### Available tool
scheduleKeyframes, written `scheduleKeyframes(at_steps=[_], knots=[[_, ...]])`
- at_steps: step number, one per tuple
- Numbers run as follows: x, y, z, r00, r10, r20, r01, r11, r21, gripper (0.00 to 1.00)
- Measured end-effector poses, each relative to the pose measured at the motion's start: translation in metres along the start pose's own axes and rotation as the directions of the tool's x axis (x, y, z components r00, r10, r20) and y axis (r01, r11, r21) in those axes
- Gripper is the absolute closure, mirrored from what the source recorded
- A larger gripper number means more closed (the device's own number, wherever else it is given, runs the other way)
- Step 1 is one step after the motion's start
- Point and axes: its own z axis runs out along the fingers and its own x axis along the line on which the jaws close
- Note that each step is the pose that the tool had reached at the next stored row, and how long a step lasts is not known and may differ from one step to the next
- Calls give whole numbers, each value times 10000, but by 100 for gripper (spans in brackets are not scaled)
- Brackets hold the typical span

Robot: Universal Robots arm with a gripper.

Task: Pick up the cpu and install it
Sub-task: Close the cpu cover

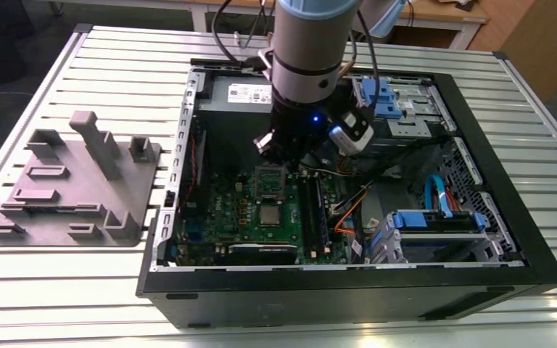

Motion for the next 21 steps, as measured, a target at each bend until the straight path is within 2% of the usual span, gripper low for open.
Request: scheduleKeyframes(at_steps=[21], knots=[[0,5,-83,9996,-277,-19,277,9996,6,90]])
